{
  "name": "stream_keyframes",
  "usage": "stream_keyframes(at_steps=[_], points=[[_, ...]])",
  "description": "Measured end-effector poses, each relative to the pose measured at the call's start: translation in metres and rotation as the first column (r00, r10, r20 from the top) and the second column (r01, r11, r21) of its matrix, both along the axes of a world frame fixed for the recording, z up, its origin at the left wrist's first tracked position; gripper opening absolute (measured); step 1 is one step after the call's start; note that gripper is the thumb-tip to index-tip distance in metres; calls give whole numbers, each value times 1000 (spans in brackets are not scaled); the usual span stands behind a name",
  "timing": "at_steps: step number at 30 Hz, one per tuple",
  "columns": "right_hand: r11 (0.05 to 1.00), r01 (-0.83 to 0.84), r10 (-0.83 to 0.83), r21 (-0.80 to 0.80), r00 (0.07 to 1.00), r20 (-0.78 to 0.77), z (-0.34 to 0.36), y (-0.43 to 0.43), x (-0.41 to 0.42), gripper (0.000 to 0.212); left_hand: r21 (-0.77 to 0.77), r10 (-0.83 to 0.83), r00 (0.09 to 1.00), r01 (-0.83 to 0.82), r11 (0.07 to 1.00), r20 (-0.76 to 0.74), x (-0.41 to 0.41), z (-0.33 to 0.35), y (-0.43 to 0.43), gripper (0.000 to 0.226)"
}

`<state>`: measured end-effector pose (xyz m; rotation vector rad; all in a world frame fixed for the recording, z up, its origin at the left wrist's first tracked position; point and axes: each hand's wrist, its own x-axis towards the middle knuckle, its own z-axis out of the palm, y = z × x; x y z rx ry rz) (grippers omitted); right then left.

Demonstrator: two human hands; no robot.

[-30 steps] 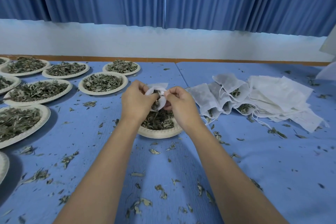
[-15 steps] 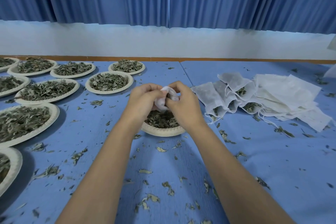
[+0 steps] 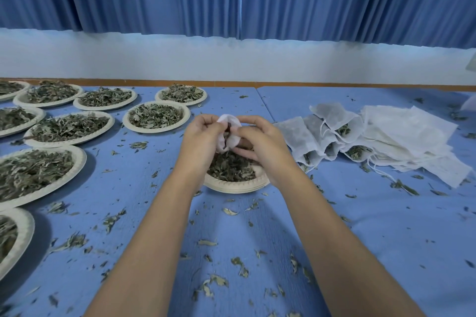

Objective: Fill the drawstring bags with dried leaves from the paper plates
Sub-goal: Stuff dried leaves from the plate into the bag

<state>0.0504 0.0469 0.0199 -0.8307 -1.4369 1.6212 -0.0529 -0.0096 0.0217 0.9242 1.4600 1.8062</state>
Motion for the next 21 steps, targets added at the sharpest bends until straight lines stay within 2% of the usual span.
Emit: stream_keyframes(at_steps=[2, 4, 5, 6, 8, 10, 12, 14, 17, 21], points=[[997, 60, -61, 39, 998, 29, -1, 1, 1, 14, 73, 79, 995, -84, 994, 66, -3, 0, 0, 15], [938, 111, -218, 328, 926, 307, -6, 6, 4, 25, 123, 122, 987, -134, 983, 105, -6, 0, -1, 11], [881, 27, -270, 472, 848, 456, -10, 8, 5, 36, 138, 133, 985, -148, 979, 114, -8, 0, -2, 9], [833, -97, -278, 545, 779, 562, -13, 10, 5, 49, 151, 138, 983, -156, 976, 125, -8, 0, -2, 9], [802, -310, -175, 510, 694, 698, -18, 10, 2, 70, 181, 133, 977, -163, 970, 166, -9, 0, -2, 9], [785, -429, -115, 447, 608, 786, -24, 8, -4, 79, 203, 126, 970, -169, 965, 209, -10, 0, -3, 10], [748, -489, -165, 448, 518, 840, -29, 9, -7, 76, 207, 119, 967, -167, 964, 224, -11, 0, -4, 9], [715, -518, -225, 471, 467, 855, -30, 10, -6, 67, 213, 111, 966, -162, 963, 233, -13, 0, -5, 10], [680, -510, -284, 526, 479, 831, -27, 13, -3, 51, 237, 118, 957, -183, 954, 264, -18, 5, -7, 12], [689, -432, -338, 582, 519, 785, -24, 10, -1, 39, 280, 152, 956, -222, 934, 251, -24, 13, -10, 10]])
